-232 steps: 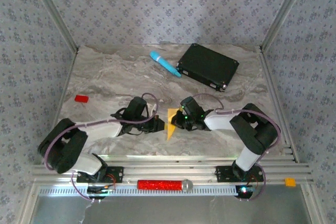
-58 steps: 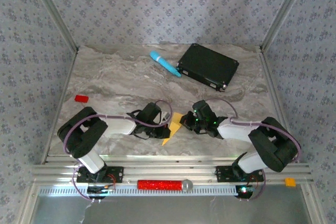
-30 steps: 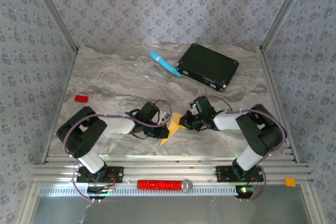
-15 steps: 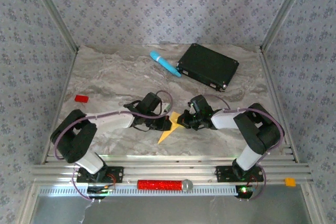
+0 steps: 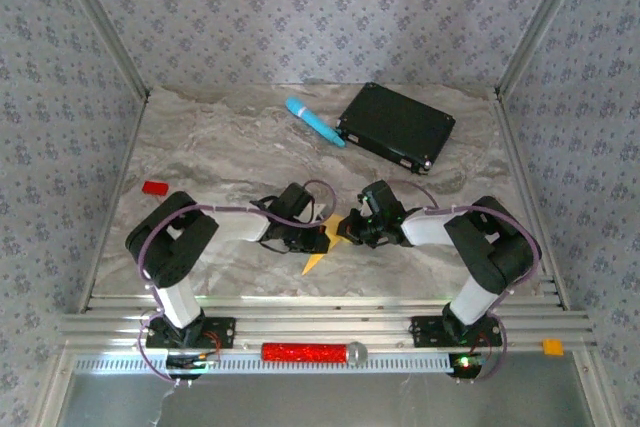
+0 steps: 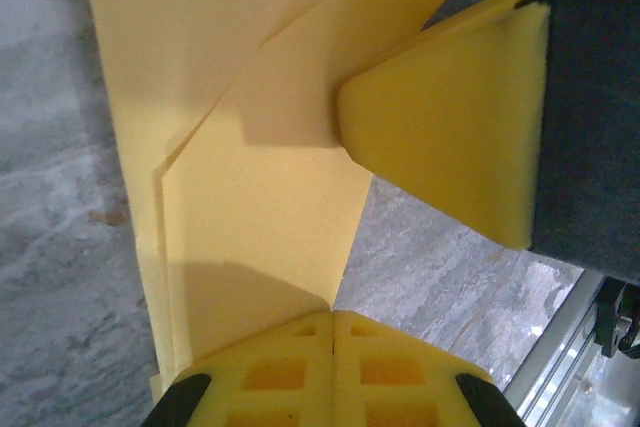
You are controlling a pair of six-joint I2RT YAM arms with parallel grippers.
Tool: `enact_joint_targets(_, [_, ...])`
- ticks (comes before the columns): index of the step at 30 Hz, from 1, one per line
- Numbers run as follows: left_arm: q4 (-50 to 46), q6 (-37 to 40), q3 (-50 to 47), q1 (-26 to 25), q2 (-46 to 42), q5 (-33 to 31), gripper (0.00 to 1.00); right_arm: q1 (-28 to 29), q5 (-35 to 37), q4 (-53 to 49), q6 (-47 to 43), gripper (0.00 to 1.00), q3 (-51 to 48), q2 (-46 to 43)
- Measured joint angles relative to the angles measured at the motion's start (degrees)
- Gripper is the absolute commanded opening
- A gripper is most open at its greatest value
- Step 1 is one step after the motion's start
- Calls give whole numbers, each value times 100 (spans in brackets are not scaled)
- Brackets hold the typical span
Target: Fold a paper plane with a square sheet of paper (pick it up from the middle)
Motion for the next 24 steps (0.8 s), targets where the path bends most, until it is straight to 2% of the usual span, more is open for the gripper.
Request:
enact_joint_targets(6, [468,-20,-297,15,-98,66,0,63,20,-223,-192,0,146,-118])
enact_joint_targets(13, [503,-17,-317,17,-103,81,0,192,-44,-188,-339,0,334,24])
enact_joint_targets(24, [643,4,-396,22,-103,122,0,-627,-503,42,-511,0,20,153])
